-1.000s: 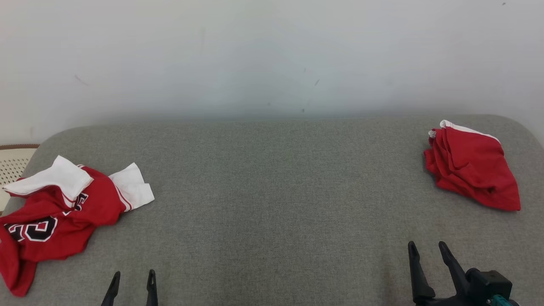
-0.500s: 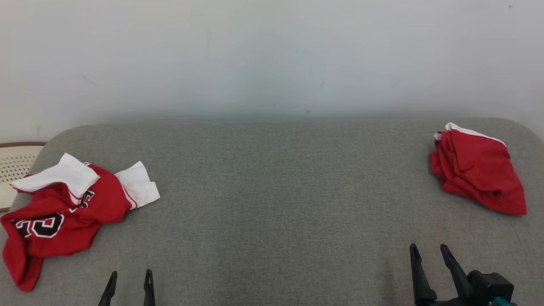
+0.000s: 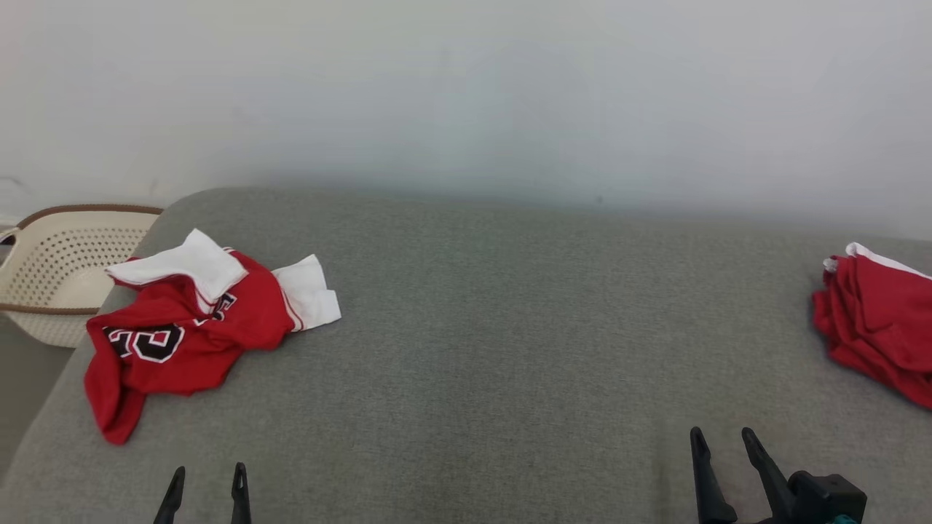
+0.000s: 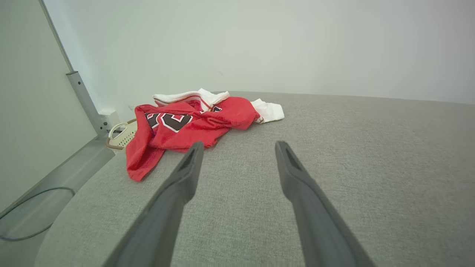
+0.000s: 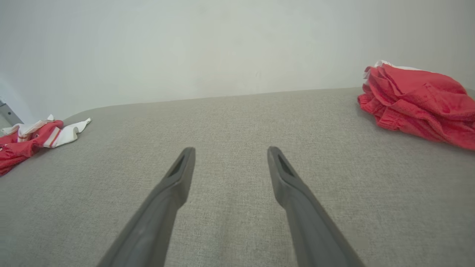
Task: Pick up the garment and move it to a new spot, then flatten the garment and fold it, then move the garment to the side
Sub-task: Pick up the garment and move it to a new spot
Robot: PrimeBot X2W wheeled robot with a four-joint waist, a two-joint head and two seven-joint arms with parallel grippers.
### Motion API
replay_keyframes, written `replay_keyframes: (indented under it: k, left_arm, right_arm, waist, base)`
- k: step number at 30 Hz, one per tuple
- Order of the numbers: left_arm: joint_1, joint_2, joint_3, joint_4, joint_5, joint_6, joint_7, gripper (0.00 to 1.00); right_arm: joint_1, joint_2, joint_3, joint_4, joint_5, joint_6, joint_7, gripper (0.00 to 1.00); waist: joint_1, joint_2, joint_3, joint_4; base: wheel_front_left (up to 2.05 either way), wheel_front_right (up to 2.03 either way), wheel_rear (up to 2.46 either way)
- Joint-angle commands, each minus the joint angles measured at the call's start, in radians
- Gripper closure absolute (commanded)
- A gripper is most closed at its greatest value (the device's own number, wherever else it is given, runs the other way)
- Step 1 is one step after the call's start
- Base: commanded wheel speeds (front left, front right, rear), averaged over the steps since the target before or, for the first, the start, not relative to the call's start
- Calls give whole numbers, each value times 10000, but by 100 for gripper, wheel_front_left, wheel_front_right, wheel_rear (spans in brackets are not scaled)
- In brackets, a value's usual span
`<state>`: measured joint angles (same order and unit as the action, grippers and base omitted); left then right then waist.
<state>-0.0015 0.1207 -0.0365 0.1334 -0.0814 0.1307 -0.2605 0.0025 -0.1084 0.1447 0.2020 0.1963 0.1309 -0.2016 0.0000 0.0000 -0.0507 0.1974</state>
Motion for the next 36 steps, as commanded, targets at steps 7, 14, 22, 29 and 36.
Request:
replay_keyframes:
  k: [7,14,22,29,36]
  left_arm:
    - [59,157,74,-21,-123,84,10,0]
    - [89,297,132,-102,-192,131,77,0]
    - [188,402,137,-190,-243,193,117,0]
    - [335,405,263,-445,-315,390,80,0]
    - [399,402,284,-496,-409,441,57,0]
  right_arm:
    - [-115,43,229,177,143,-3,-114,0]
    - [-221,115,407,336,233,-3,-217,0]
    - [-312,177,510,467,298,-3,-321,0]
    - [-633,79,845,637,374,-3,-358,0]
    - [-796,21,1000,781,440,-3,-383,0]
  waist:
    - [0,0,-68,1353]
    - [0,0,-83,2147]
    - [0,0,-80,2889]
    - [0,0,86,3024]
    - [0,0,96,3025]
  base:
    - [0,0,0]
    - [0,0,0]
    - [0,0,0]
    - [0,0,0]
    - [0,0,0]
